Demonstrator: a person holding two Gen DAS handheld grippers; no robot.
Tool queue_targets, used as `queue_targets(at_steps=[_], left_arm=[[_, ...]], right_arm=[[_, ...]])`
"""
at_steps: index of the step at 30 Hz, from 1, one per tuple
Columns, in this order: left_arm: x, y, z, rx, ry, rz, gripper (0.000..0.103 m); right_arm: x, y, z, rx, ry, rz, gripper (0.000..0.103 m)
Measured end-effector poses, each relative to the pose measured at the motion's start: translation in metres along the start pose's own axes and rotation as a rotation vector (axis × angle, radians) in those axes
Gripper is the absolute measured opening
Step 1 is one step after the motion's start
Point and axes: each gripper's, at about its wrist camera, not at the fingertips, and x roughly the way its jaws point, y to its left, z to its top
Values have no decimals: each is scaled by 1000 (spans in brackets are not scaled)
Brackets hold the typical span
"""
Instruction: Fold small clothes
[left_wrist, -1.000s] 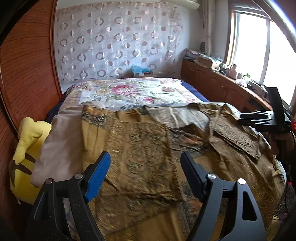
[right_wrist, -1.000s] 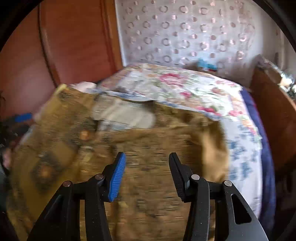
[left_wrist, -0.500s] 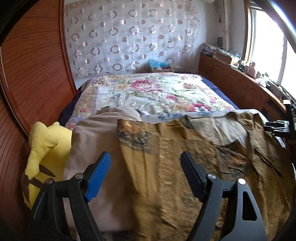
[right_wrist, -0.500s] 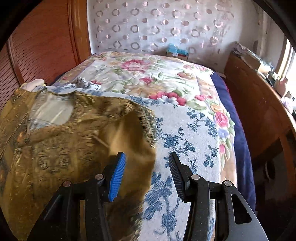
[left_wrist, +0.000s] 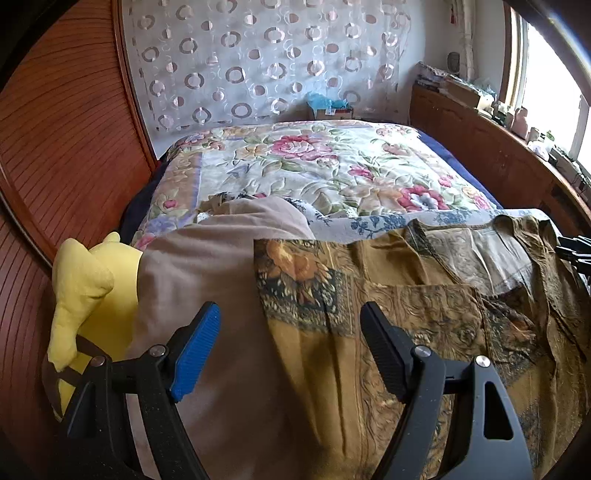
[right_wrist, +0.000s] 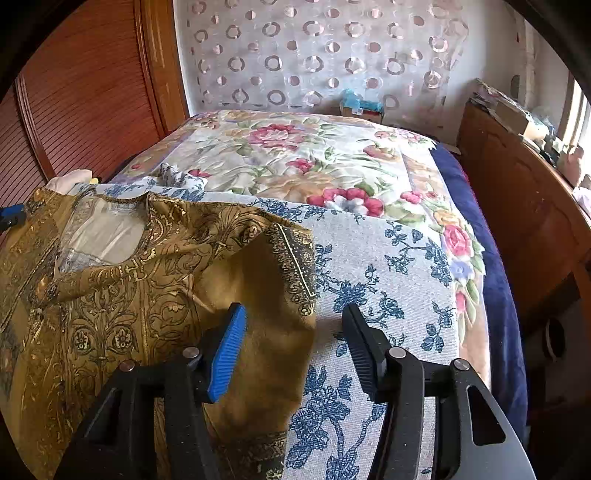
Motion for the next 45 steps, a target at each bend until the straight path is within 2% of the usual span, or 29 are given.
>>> queue_targets(at_steps=[3, 5, 8, 13, 15, 17, 20, 21, 25, 31, 39, 45], left_arm=[[0, -1, 4, 10, -9, 0, 78], [-5, 0, 8, 7, -43, -11, 63], [-4, 2, 11, 13, -36, -30, 47], [8, 9, 12, 7, 8, -9, 45], [12, 10, 9, 0, 21, -27, 44], [10, 10, 7, -7, 16, -63, 25], [3, 4, 5, 9, -2, -83, 10], [-1, 3, 3, 10, -11, -88, 8], [-20, -5, 2, 14, -55, -103, 6], [-60, -14, 0, 30, -133, -117, 6], [-104, -22, -20, 45, -205, -139, 6], [-132, -23, -43, 38, -246, -153, 6]], right_arm=[[0, 1, 0, -7, 3, 0, 60], [0, 1, 0, -7, 3, 2, 61], [0, 1, 0, -7, 3, 2, 61], [0, 1, 0, -8, 3, 2, 61], [0, 0, 0, -9, 2, 2, 61], [0, 0, 0, -9, 2, 1, 61], [1, 0, 3, -19, 22, 12, 58], [0, 0, 4, -23, 28, 21, 51], [-3, 10, 6, -78, 44, 58, 4], [-43, 14, 8, -45, -89, 47, 4], [-104, 22, -16, -29, -220, 51, 3], [-130, 37, -31, -57, -260, 34, 3]])
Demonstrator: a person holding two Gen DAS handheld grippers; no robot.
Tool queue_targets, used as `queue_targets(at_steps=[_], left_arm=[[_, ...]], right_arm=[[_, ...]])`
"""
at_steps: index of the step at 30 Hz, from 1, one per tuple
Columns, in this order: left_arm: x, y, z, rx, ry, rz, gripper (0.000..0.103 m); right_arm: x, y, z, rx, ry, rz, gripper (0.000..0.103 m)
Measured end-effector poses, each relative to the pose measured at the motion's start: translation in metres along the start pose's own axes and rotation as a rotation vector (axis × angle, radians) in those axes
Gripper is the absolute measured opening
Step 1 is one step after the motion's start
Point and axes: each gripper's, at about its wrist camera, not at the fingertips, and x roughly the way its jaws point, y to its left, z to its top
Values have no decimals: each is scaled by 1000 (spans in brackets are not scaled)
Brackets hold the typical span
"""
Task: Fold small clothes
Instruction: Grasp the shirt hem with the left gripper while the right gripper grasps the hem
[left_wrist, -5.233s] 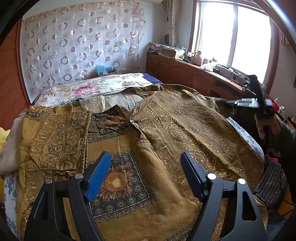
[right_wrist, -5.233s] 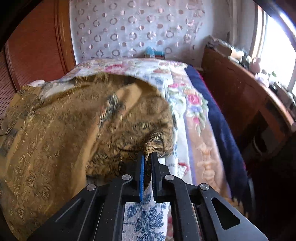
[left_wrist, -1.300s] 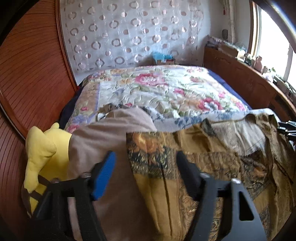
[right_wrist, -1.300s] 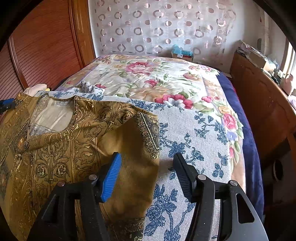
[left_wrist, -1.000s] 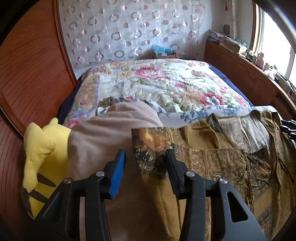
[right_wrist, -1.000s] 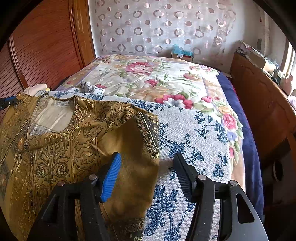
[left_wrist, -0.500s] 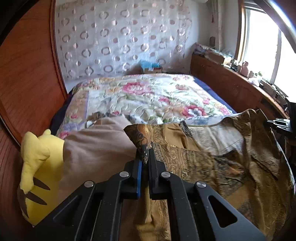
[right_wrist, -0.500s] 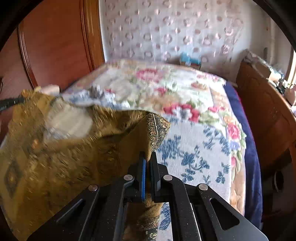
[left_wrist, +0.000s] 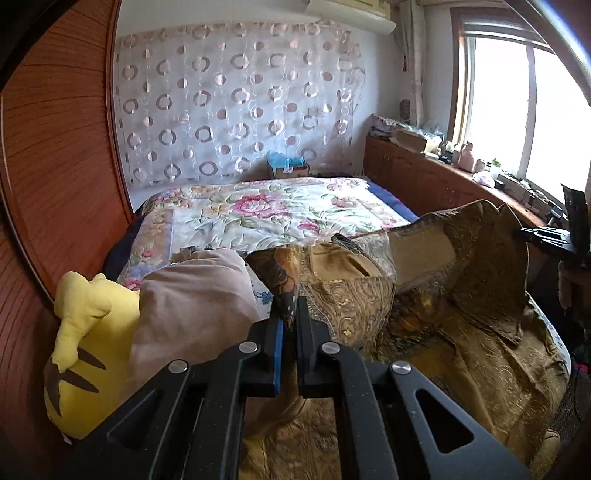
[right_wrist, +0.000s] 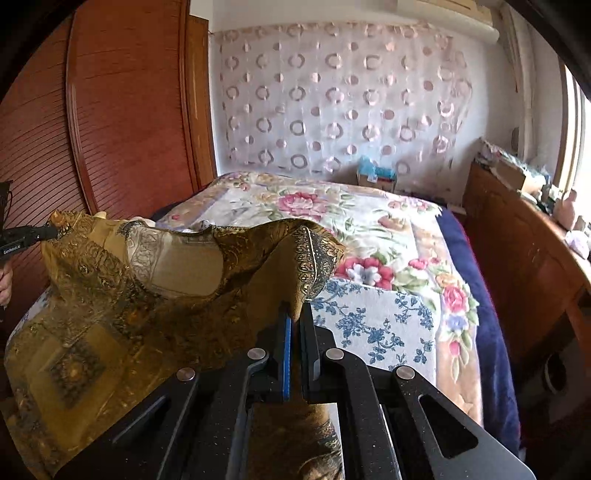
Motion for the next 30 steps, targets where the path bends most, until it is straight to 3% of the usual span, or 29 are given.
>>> queue_targets(at_steps=[7, 20, 30], left_arm=[[-32, -2, -27, 20, -28, -11, 6], [-74, 13, -89, -49, -5, -7, 6], [-88, 24, -137, -122, 35, -26, 6]], right_arm=[[-36, 6, -30, 6, -32, 14, 3], [-81, 1, -91, 61, 13, 42, 3], [-101, 8, -126, 144, 124, 77, 3]])
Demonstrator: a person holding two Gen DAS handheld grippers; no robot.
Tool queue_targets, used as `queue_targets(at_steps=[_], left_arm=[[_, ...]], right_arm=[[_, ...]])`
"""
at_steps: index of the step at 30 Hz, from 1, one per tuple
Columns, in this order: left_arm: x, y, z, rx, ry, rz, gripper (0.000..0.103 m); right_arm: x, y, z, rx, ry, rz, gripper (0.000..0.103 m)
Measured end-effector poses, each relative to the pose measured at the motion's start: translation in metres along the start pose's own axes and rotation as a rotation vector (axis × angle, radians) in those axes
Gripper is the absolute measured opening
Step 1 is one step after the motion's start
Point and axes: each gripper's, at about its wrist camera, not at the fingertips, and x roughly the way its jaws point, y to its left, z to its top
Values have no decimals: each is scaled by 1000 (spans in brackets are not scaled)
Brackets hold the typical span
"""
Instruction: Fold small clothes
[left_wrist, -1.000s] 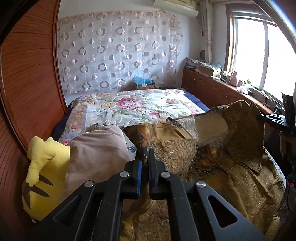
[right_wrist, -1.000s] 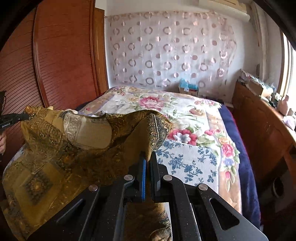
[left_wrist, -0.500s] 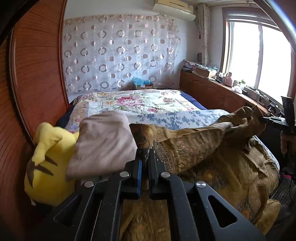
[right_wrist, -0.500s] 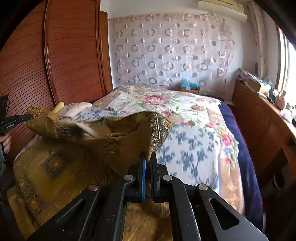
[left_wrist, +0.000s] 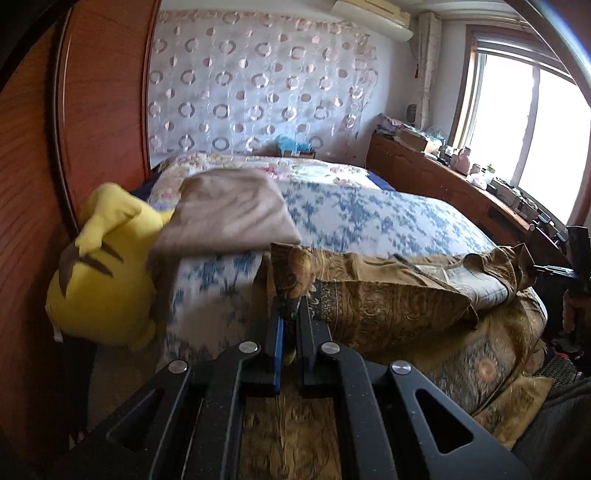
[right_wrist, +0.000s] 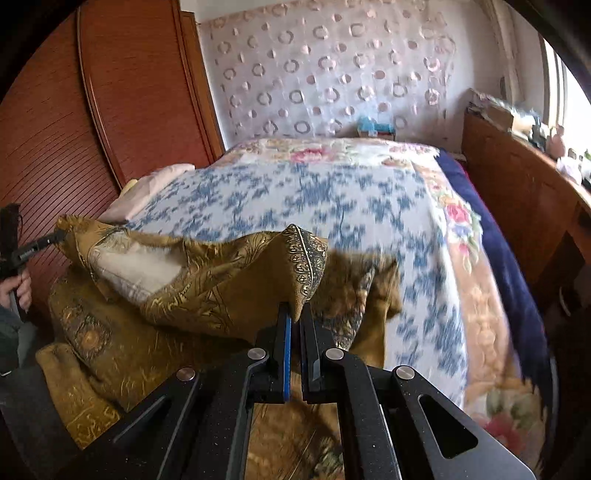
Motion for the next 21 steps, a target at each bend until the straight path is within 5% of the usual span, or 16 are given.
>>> queue_targets(at_steps=[8, 16, 18, 20, 21], left_arm=[[-24, -11, -15, 15, 25, -14, 6], [-26, -9, -19, 35, 71, 69, 8], [-31, -6, -17, 39, 64, 90, 16], [-37, 1, -12, 28, 37, 101, 46], [-39, 5, -9, 22, 23, 101, 50]], right_arm=[[-19, 6, -1, -12, 18, -4, 3], [-20, 4, -17, -50, 105, -11, 3], [-18, 3, -18, -62, 106, -36, 3], [-18, 2, -14, -55, 100, -39, 4], [-22, 2, -11, -65, 88, -55, 6]])
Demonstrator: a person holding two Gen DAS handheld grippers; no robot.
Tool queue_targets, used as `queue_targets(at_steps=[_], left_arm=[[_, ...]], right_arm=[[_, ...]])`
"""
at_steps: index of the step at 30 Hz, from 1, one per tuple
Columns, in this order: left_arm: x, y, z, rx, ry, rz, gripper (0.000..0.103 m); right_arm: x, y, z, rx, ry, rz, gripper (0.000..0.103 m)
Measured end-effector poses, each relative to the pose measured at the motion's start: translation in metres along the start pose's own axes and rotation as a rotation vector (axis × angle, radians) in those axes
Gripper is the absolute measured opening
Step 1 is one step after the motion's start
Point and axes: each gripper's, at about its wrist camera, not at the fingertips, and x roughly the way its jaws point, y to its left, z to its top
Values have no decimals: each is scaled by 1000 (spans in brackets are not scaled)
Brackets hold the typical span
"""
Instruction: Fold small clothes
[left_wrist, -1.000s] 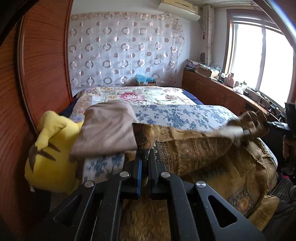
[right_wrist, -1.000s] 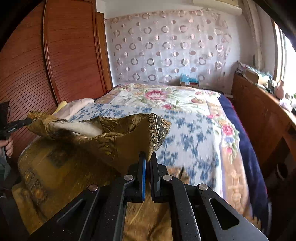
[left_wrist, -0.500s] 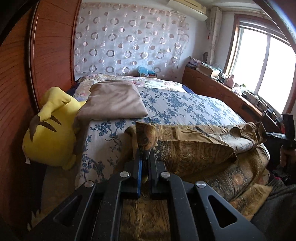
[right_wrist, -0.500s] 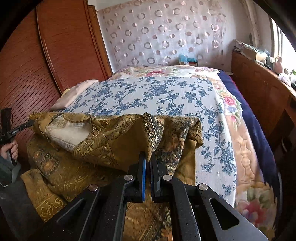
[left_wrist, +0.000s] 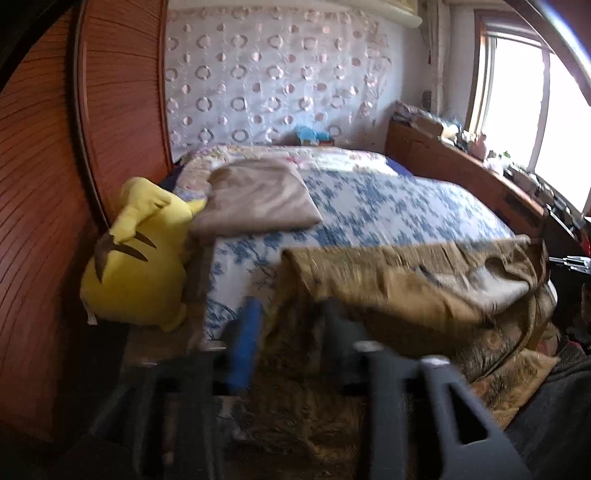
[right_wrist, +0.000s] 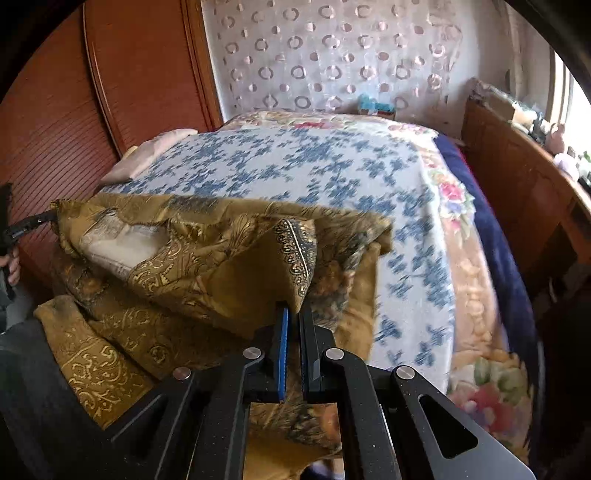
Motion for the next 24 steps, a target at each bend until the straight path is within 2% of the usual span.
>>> queue_targets(at_steps=[2, 3, 4, 7, 11, 14, 20, 24], left_arm=[[2, 6, 7, -5, -5, 7, 58], [6, 10, 11, -5, -11, 13, 59], [9, 12, 16, -6, -14, 14, 59], [23, 16, 30, -13, -11, 14, 59], [48, 16, 44, -7, 3, -5, 59], [70, 10, 48, 17, 31, -7, 59], [103, 2, 48, 52, 102, -11, 59], [119, 4, 45, 64, 157, -6, 59]], right_arm=[[-5, -4, 7, -6, -20, -31, 25], [-8, -6, 10, -5, -29, -64, 41], [-9, -10, 14, -4, -40, -79, 45], [-9, -19, 24, 5, -71, -107, 50], [6, -24, 39, -19, -87, -138, 52], [21, -20, 36, -31, -117, -139, 52], [67, -26, 26, -1, -80, -113, 53], [82, -34, 24, 17, -34, -123, 62]])
